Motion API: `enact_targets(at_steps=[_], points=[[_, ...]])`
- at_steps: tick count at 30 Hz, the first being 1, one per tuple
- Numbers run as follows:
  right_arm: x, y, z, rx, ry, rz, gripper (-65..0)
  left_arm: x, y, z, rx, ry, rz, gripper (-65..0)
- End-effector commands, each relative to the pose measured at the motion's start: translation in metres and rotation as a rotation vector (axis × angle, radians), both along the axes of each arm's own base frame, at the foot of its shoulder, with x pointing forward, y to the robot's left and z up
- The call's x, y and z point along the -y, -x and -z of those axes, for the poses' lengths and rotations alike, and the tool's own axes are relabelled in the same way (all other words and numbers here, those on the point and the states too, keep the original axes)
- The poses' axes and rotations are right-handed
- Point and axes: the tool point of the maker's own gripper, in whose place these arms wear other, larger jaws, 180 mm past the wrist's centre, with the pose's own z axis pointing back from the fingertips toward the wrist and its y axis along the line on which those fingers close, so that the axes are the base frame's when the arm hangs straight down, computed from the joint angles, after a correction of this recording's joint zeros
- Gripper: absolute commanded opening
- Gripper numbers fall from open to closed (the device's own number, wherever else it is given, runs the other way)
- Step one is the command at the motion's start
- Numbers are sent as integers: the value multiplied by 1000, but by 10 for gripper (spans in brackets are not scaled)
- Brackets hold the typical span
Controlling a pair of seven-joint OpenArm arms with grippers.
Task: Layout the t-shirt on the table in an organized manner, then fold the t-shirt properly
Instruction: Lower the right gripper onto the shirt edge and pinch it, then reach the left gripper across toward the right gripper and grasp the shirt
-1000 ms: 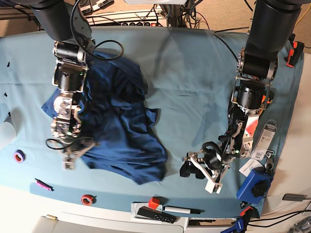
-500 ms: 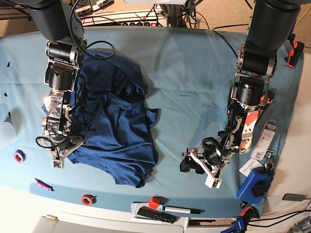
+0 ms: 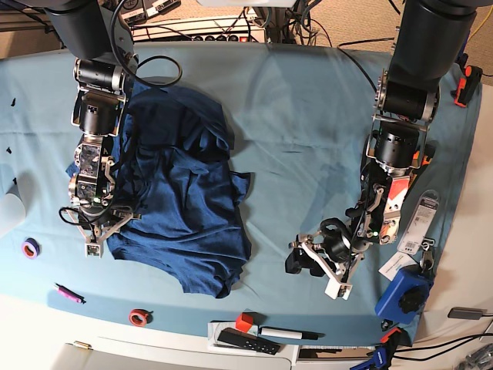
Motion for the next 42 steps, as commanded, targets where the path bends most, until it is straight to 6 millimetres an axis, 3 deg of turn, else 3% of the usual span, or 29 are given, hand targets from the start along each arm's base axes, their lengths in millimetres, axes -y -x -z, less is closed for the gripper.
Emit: enact_targets(at_steps=[1, 5, 7, 8, 20, 28, 31, 35, 42], points=[[6, -12, -20, 50, 16, 0, -475, 2, -16, -32, 79, 29, -3, -264], [6, -12, -21, 52, 16, -1, -492, 2, -16, -32, 79, 28, -3, -264], [6, -12, -20, 50, 16, 0, -630, 2, -16, -32, 79, 29, -2, -264], [6, -11, -20, 44, 15, 1, -650, 2, -16, -32, 79, 29, -2, -264], [-21, -11, -11, 49, -94, -106, -650, 18, -5, -37, 90, 107, 86, -264], [-85, -7, -10, 81, -319, -370, -650, 74, 39, -82, 5, 498, 364, -264], [-115, -5, -19, 116, -419, -478, -650, 93, 47, -82, -23, 513, 409, -264], [-143, -8, -21, 141, -503, -489, -650, 112, 53, -85, -29, 524, 443, -266], [-184, -12, -31, 179, -570, -528, -650, 119, 52, -90, -21, 526, 455, -266]])
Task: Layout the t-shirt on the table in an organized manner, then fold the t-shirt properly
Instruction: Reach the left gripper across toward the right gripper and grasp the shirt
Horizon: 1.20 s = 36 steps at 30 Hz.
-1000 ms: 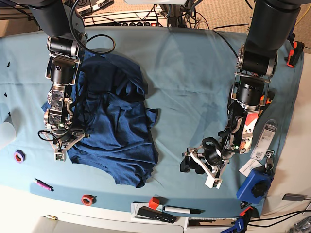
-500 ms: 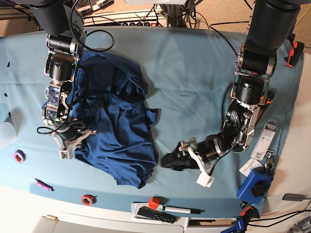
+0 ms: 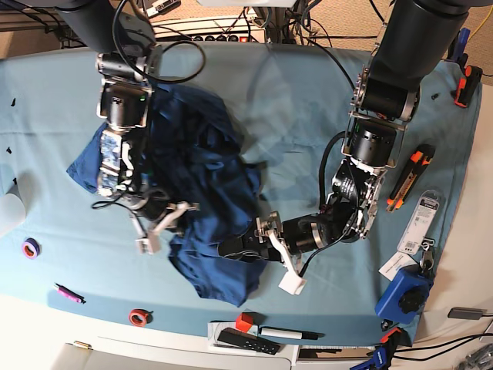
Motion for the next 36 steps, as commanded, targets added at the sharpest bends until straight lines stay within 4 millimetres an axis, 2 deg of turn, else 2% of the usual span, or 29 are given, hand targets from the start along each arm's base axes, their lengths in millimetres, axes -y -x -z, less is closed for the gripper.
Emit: enact_targets(at_steps=[1, 8, 12, 17, 23, 26, 31, 36], points=[[-1, -19, -35, 99, -16, -6, -650, 2, -13, -32, 73, 42, -7, -266], [-23, -22, -95, 175, -67, -62, -650, -5, -17, -33, 81, 32, -16, -266], [-47, -16, -112, 173, -104, -115, -650, -11, -21, -35, 97, 7, -21, -266], [-93, -3, -102, 139, -87, -233, -650, -27, -26, -29, 114, -55, -38, -266], [-142, 23, -81, 107, -22, -398, -650, -58, -39, -18, 165, -159, -108, -265], [-150, 28, -76, 101, 11, -431, -650, -73, -42, -8, 184, -236, -121, -265], [-149, 26, -77, 113, 18, -426, -650, -92, -39, 9, 129, -289, -134, -260], [-150, 26, -77, 114, 18, -426, -650, -88, -26, 22, 75, -274, -107, -235]])
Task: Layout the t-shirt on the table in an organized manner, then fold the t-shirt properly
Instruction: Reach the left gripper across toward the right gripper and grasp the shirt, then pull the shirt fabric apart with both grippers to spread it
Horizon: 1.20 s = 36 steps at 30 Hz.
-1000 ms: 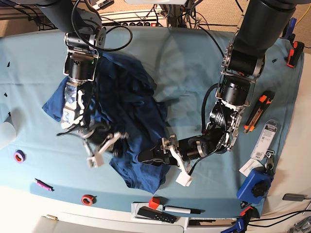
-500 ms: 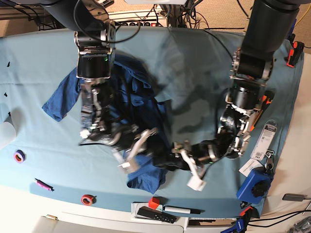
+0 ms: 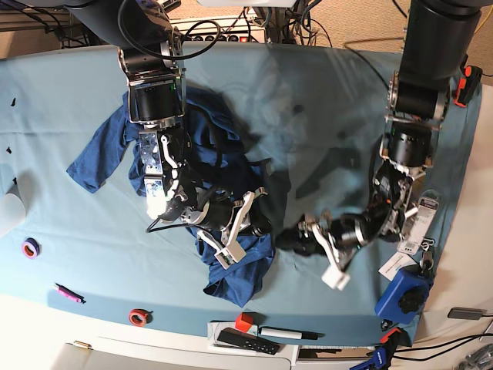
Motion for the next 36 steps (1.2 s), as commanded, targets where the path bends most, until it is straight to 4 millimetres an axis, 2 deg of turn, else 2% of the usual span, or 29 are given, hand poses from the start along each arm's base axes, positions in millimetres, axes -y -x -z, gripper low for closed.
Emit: enact_targets(at_steps=[1, 7, 18, 29, 31, 33, 35, 36], points=[[-6, -13, -29, 75, -53, -3, -650, 4, -15, -32, 69, 64, -8, -233], [-6, -13, -29, 74, -53, -3, -650, 16, -13, -35, 60, 110, -2, -233], [-6, -13, -29, 74, -53, -3, -650, 61, -5, -36, 27, 142, 42, -233], [-6, -13, -29, 74, -54, -3, -650, 63, -6, -31, 21, 112, 29, -241], [-6, -13, -29, 74, -54, -3, -650, 63, -7, -31, 21, 112, 29, -311], [-6, -13, -29, 73, -53, -4, -650, 63, -6, -31, 20, 113, 29, -447], [-6, -13, -29, 71, -55, -5, -650, 63, -8, -33, 26, 118, 23, -611], [-7, -12, -29, 66, -60, -7, -650, 62, -9, -34, 31, 123, 18, -650]])
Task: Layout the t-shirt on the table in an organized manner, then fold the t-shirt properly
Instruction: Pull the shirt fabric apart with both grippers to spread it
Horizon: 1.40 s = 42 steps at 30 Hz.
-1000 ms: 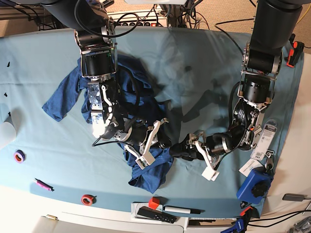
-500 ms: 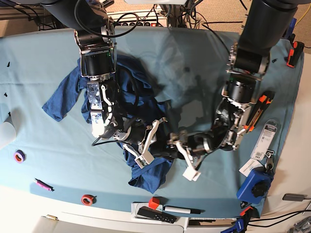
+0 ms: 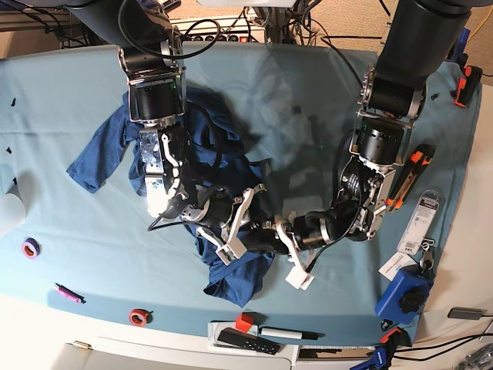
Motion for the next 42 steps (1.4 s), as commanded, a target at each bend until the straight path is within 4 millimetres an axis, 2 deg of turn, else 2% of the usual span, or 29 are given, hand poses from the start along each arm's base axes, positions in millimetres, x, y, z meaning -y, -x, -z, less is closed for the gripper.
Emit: enact_targets(at_steps=[1, 4, 5, 11, 15, 16, 18, 19, 20, 24, 28, 30, 34, 38, 42], points=[[-9, -15, -35, 79, -86, -4, -650, -2, -13, -18, 48, 4, -13, -650], [-13, -11, -36, 52, -115, -15, -446, -2, -13, -18, 49, 4, -13, -650], [-13, -10, -37, 47, -124, -17, -407, -2, -13, -18, 48, 4, -13, -650], [-17, -4, -38, 7, -154, -36, -396, -3, -14, -16, 60, -20, -15, -650], [-21, 10, -31, -81, -154, -84, -394, -10, -14, -8, 69, -77, -13, -650], [-22, 14, -28, -103, -144, -97, -394, -12, -14, -6, 70, -88, -14, -600], [-18, 18, -21, -134, -108, -105, -394, -16, -14, -2, 72, -106, -17, -437], [-14, 17, -20, -141, -101, -97, -394, -19, -14, -1, 70, -110, -21, -382], [-8, 15, -20, -143, -104, -79, -394, -22, -15, 2, 59, -116, -33, -361], [29, -9, -35, -106, -207, 75, -394, -40, -19, 14, 17, -137, -112, -362], [93, -34, -53, -40, -355, 306, -394, -43, -15, 21, -2, -141, -120, -362], [124, -38, -56, -20, -408, 404, -394, -40, -14, 20, -10, -119, -121, -357], [178, -38, -57, 3, -468, 559, -394, -28, -13, 18, -20, -96, -119, -285], [216, -34, -60, 29, -458, 631, -394, -15, -12, 16, -31, -78, -117, -284], [234, -33, -63, 45, -422, 649, -394, 0, -10, 13, -31, -54, -101, -285]])
